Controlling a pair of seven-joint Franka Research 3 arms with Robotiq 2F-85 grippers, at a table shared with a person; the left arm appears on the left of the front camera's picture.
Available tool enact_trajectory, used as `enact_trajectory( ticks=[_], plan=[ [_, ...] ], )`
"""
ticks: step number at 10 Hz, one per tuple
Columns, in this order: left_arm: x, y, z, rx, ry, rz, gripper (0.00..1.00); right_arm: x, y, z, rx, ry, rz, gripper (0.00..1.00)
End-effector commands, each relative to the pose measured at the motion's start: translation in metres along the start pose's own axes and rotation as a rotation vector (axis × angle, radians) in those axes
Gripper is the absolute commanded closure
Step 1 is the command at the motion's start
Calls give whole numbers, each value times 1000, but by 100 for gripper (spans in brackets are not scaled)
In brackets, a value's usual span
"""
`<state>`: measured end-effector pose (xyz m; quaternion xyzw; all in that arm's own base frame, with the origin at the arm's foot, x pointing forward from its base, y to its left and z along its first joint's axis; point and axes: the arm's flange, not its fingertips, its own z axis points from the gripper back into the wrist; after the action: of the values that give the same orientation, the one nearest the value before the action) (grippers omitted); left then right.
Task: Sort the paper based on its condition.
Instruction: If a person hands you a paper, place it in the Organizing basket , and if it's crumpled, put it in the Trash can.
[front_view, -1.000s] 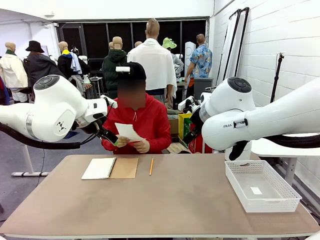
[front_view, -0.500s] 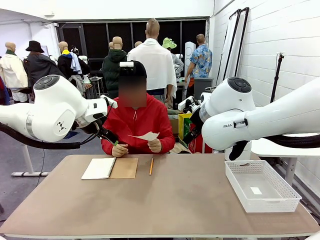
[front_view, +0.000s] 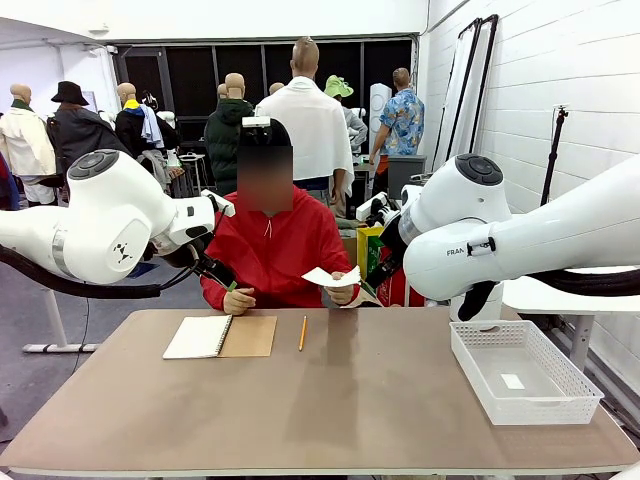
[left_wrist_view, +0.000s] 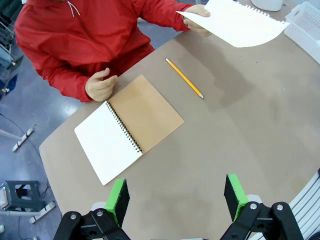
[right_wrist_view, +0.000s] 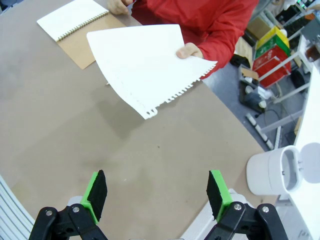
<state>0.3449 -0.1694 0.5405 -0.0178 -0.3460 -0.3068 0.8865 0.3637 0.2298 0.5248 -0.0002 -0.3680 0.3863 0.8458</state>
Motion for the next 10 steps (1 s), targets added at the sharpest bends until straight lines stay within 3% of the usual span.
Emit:
enact_trajectory(
  ticks=[1,6,10],
  plan=[
    [0,0,0,-4,0,0,0,5,-5,-2,19,4,-63,0],
    [0,0,0,-4,0,0,0,24,-49,-17,119,44,-484,0],
    [0,0,0,-4,0,0,0,7,-75,-43,303,90,-751,0]
  ],
)
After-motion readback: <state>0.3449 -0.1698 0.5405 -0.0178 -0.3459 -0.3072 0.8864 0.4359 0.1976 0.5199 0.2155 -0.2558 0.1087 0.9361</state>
